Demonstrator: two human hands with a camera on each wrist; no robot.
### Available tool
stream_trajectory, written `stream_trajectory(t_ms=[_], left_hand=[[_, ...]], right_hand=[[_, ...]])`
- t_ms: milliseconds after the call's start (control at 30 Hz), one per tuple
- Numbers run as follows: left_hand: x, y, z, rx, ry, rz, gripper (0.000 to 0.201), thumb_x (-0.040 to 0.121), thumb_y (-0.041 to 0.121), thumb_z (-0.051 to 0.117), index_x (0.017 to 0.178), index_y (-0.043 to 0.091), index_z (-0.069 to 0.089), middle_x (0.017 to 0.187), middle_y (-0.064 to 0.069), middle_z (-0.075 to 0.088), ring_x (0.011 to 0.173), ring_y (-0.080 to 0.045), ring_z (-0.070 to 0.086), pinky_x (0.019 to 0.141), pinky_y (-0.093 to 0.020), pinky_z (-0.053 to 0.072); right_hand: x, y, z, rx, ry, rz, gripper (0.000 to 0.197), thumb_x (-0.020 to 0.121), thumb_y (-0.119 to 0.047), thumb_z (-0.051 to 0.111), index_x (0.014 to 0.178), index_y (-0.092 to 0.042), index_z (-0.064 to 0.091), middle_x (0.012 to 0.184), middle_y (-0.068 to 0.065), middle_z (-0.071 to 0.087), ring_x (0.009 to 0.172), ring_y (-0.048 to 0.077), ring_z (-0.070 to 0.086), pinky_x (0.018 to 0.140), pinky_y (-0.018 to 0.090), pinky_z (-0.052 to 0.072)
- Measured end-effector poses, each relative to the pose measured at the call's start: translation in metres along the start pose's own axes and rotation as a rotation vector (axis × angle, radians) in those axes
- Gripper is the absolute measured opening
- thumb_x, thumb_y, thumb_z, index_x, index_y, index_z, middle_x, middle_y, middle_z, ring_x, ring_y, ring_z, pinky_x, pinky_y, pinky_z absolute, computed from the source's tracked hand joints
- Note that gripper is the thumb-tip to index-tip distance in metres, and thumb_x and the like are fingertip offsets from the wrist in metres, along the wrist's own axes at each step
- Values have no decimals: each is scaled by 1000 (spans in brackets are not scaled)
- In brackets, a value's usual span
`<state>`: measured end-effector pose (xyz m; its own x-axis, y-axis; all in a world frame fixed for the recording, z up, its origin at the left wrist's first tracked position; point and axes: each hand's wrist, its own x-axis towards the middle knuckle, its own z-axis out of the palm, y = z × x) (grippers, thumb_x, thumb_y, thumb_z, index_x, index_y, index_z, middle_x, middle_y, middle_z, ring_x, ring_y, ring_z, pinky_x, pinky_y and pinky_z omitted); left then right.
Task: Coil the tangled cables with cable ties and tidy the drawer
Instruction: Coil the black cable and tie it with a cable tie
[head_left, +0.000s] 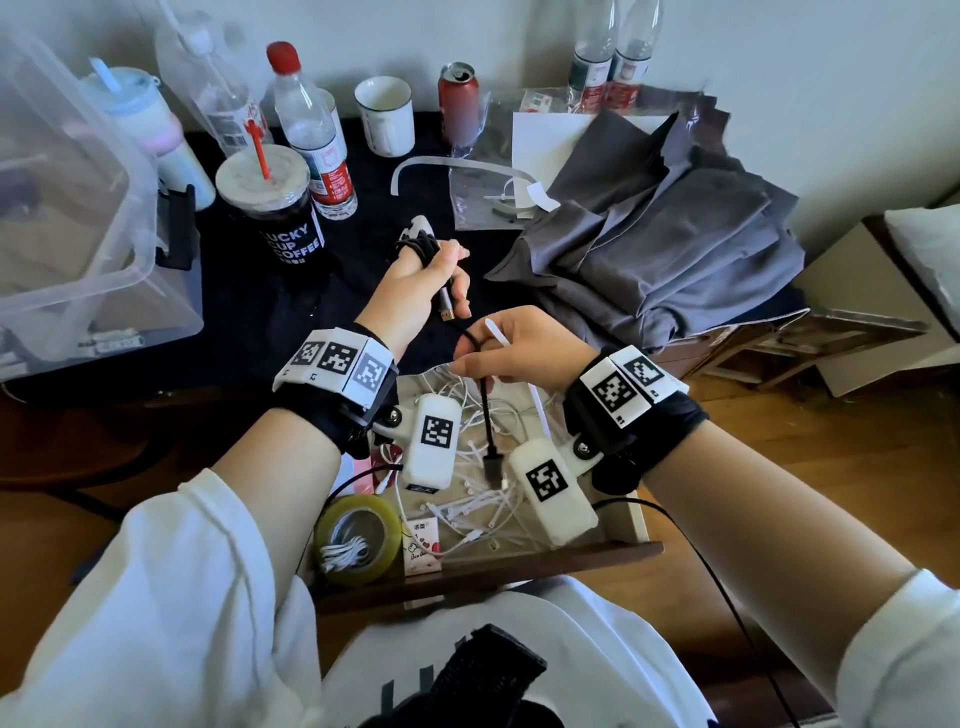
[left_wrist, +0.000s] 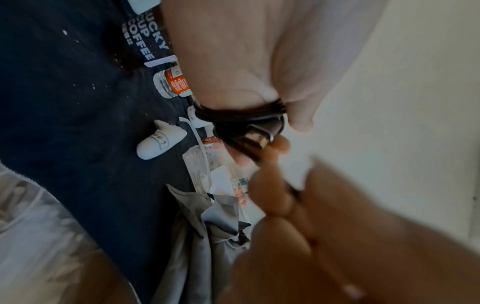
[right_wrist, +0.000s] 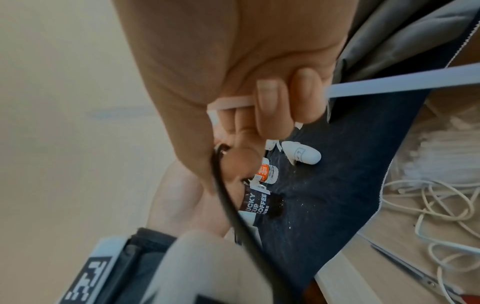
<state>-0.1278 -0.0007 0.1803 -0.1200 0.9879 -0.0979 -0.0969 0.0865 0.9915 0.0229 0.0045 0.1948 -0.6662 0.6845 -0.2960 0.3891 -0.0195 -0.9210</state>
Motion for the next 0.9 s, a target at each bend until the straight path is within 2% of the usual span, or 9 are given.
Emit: stream_trajectory(t_ms=[67, 200, 333, 467, 533, 667, 733, 800, 900], left_hand=[[-2, -3, -1, 45, -3, -13, 20, 102, 24, 37, 93, 16, 52, 64, 4, 56, 55, -7, 58, 74, -28, 45], [-5, -4, -3, 117, -21, -74, 20, 102, 26, 39, 91, 18, 53, 56, 9, 62, 58, -4, 60, 71, -23, 44], [-9, -3, -2, 174, -60, -119, 21, 101, 27, 39, 89, 17, 53, 57, 6, 61, 53, -4, 56, 64, -20, 44], [-12, -5, 0, 53, 42, -145, 24, 103, 28, 36, 90, 15, 52, 62, 2, 58, 51, -7, 57, 58, -19, 47], [-11, -5, 0, 92, 31, -152, 24, 102, 29, 36, 90, 16, 52, 60, 5, 58, 53, -6, 56, 61, -20, 45], [-12, -4, -2, 343, -122, -162, 28, 101, 32, 38, 85, 17, 55, 69, 3, 56, 63, -7, 54, 69, -22, 43], [-17, -3, -1, 407, -225, -221, 34, 101, 31, 37, 77, 12, 53, 64, -1, 56, 58, -12, 55, 67, -27, 44], [-24, -3, 1, 312, -333, -293, 46, 103, 33, 27, 76, 6, 52, 50, -2, 53, 42, -14, 51, 61, -33, 45], [-31, 0, 5, 106, -410, -379, 70, 98, 52, 7, 75, 2, 51, 39, 0, 40, 31, -13, 35, 48, -26, 40]], right_hand=[[-3, -3, -3, -21, 10, -31, 13, 81, -8, 69, 70, -6, 62, 43, -7, 56, 40, 0, 46, 46, 7, 33], [-5, -4, -5, -8, -22, -83, 3, 83, -2, 65, 82, 0, 66, 46, -7, 60, 43, -2, 51, 52, 5, 38], [-4, -1, -3, -89, -123, -89, 5, 83, -5, 66, 88, -7, 68, 58, 1, 63, 52, 5, 58, 67, 17, 49], [-6, -5, 5, -177, -166, -110, 12, 85, -7, 64, 96, -9, 67, 62, 1, 64, 50, 4, 56, 68, 26, 51], [-4, -6, 4, -197, -136, -121, 12, 86, -9, 64, 95, -4, 69, 58, 0, 62, 47, 0, 53, 61, 15, 46], [-5, -12, -4, -320, -79, -146, 17, 86, -18, 65, 89, -3, 72, 56, 4, 59, 45, 0, 50, 57, 8, 35], [-6, -15, -9, -319, -32, -188, 9, 84, -16, 68, 79, -10, 73, 57, 2, 62, 46, 0, 49, 55, 7, 35], [-3, -15, -15, -271, 49, -217, 12, 79, -16, 73, 69, -21, 69, 65, 9, 67, 51, 2, 51, 57, 12, 40], [1, -12, -21, -245, 163, -201, 13, 73, -20, 77, 67, -15, 67, 60, 7, 66, 50, 2, 55, 62, 17, 48]])
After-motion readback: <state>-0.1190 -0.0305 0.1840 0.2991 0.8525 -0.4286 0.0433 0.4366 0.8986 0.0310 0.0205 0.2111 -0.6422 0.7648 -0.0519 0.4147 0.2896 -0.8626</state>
